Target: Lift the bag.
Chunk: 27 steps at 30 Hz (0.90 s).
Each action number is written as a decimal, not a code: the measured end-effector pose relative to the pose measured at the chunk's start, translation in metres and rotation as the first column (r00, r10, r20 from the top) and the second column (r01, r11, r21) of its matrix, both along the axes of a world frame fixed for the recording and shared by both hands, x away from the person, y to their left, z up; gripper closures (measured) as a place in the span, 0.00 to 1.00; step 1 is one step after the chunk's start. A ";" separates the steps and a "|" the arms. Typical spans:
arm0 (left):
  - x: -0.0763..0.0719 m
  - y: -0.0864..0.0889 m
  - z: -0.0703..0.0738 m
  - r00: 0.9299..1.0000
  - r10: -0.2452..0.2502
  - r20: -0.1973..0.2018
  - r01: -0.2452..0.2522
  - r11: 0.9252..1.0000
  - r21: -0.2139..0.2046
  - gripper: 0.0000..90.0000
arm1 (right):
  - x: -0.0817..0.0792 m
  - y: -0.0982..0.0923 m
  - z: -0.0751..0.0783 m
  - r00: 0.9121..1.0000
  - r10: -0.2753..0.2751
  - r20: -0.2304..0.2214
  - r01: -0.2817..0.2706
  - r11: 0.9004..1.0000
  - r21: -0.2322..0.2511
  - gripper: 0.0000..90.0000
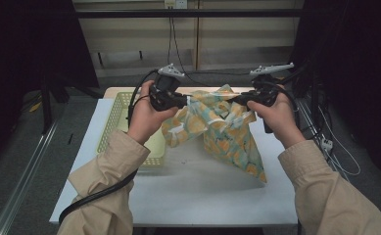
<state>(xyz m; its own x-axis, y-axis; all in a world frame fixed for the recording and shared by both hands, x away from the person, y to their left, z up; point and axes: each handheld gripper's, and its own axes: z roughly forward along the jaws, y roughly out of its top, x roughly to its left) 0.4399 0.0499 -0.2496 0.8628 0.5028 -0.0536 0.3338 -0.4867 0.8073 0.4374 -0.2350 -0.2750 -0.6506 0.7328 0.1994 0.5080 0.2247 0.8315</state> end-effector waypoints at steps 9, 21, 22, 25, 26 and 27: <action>-0.007 0.016 -0.005 0.999 -0.005 -0.044 0.004 1.000 -0.020 0.82 | -0.011 0.022 -0.005 0.996 0.084 -0.025 -0.084 0.996 0.021 0.95; -0.004 0.026 -0.007 0.996 0.052 -0.076 -0.051 0.999 0.017 0.41 | -0.011 0.024 -0.001 0.997 0.071 -0.043 -0.067 0.993 0.092 0.60; -0.003 0.027 -0.007 0.995 0.059 -0.076 -0.057 0.998 0.019 0.36 | -0.012 0.023 0.000 0.997 0.067 -0.042 -0.063 0.994 0.093 0.58; -0.002 0.030 -0.006 0.995 0.062 -0.076 -0.059 0.997 0.045 0.27 | -0.012 0.022 0.003 0.997 0.062 -0.041 -0.057 0.994 0.094 0.50; -0.002 0.031 -0.006 0.995 0.064 -0.081 -0.060 0.997 0.051 0.24 | -0.013 0.022 0.004 0.998 0.056 -0.039 -0.053 0.995 0.087 0.49; -0.002 0.033 -0.006 0.994 0.068 -0.083 -0.064 0.997 0.050 0.23 | -0.013 0.023 0.005 0.998 0.055 -0.039 -0.052 0.995 0.085 0.47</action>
